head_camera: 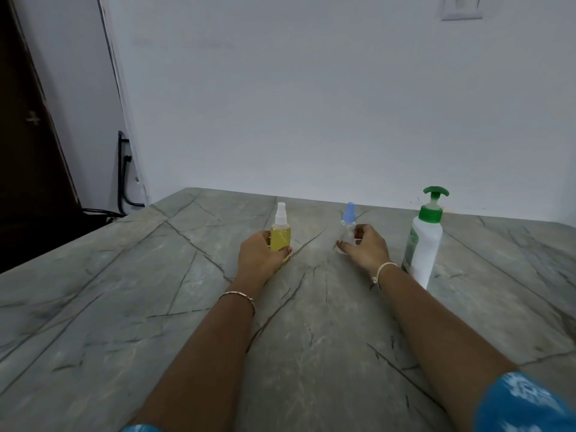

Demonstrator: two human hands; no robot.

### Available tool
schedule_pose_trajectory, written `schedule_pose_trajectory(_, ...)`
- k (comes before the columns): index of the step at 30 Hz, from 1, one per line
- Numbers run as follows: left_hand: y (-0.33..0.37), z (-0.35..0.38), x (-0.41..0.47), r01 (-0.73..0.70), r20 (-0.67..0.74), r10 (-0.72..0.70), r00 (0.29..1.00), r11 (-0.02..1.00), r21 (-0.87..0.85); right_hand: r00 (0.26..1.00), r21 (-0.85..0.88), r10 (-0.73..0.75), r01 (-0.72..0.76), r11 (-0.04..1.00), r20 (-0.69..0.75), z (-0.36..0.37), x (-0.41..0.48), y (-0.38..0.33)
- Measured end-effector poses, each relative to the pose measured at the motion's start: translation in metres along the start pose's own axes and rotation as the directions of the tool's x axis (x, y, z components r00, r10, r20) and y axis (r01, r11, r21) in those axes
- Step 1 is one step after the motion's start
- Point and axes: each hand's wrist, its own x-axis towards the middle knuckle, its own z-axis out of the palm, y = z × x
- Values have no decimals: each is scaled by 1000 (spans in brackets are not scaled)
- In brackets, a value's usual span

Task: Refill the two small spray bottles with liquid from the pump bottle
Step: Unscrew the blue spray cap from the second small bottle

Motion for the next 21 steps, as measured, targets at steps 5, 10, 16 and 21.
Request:
schedule_pose_trajectory(5, 1, 0, -1, 12, 10, -12, 1000, 1000, -26, 999, 16, -42, 43, 999, -31, -3, 1, 1)
schedule_pose_trajectory(10, 3, -3, -3, 43, 58, -37, 998, 994, -102, 998, 44, -57, 56, 997, 14, -10, -6, -3)
schedule_pose_trajectory(16, 9, -12, -7, 85, 93, -75, 993, 990, -110, 989, 102, -128, 121, 988, 70, -23, -30, -14)
schedule_pose_trajectory(21, 17, -29, -8, -1, 4, 1, 1000, 998, 65, 974, 122, -189, 174, 977, 123, -35, -60, -20)
